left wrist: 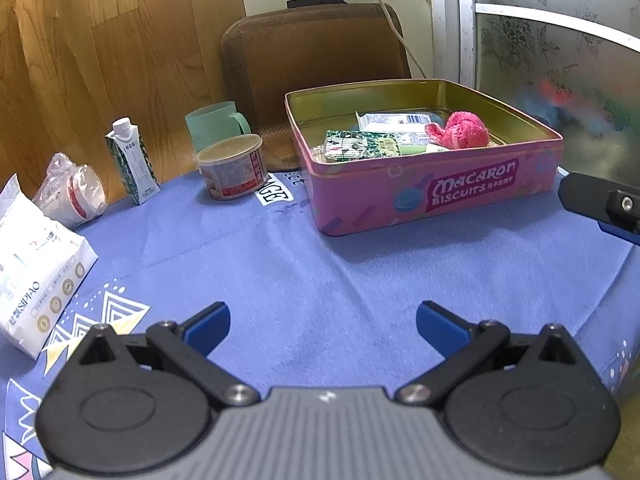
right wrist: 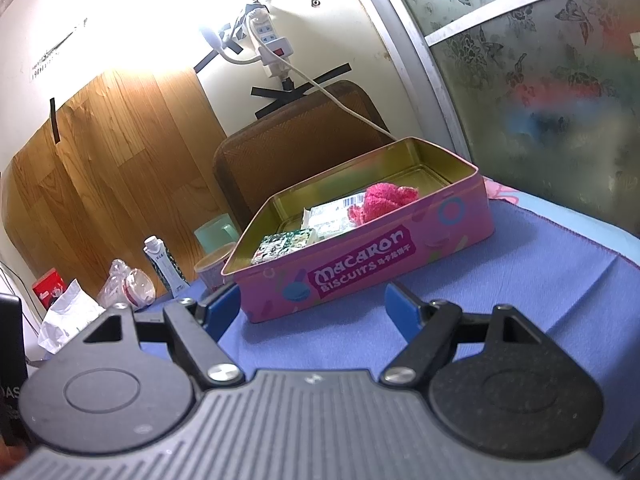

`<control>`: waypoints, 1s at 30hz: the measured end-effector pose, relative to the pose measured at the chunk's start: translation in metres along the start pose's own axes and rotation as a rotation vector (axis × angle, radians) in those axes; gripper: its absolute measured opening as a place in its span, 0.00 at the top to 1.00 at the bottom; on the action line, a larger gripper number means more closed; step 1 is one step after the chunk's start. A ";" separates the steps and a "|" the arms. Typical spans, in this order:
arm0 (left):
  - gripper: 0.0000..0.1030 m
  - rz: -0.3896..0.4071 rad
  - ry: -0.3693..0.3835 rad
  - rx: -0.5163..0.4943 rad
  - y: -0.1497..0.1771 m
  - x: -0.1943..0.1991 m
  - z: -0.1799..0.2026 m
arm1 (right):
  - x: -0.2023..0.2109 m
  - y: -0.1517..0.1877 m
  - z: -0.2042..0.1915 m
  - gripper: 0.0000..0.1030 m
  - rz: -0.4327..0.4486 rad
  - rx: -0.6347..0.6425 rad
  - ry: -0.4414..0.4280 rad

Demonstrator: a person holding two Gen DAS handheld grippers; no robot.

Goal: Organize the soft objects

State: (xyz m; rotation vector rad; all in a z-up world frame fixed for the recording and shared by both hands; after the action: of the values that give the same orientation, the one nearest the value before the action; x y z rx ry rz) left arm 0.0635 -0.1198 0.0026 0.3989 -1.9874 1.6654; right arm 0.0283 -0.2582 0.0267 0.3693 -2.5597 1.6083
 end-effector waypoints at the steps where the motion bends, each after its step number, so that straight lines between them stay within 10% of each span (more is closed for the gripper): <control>1: 0.00 -0.003 0.001 0.001 0.000 0.000 0.000 | 0.000 0.000 0.000 0.21 -0.001 0.000 0.000; 30: 0.00 -0.047 0.038 0.007 0.005 -0.004 0.007 | -0.001 0.001 -0.001 0.21 -0.001 0.000 0.004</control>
State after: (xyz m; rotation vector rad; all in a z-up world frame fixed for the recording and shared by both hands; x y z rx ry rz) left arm 0.0626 -0.1260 -0.0047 0.4106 -1.9304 1.6396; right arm 0.0288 -0.2565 0.0258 0.3670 -2.5557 1.6068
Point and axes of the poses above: each gripper's, at about its wrist camera, not at the fingertips, and x roughly against the way its jaws point, z to its right, y to its underside, the point moved 5 cm from there along -x, roughly the way its jaws point, and after that the axes turned 7 degrees about z, right-handed, at the moved point
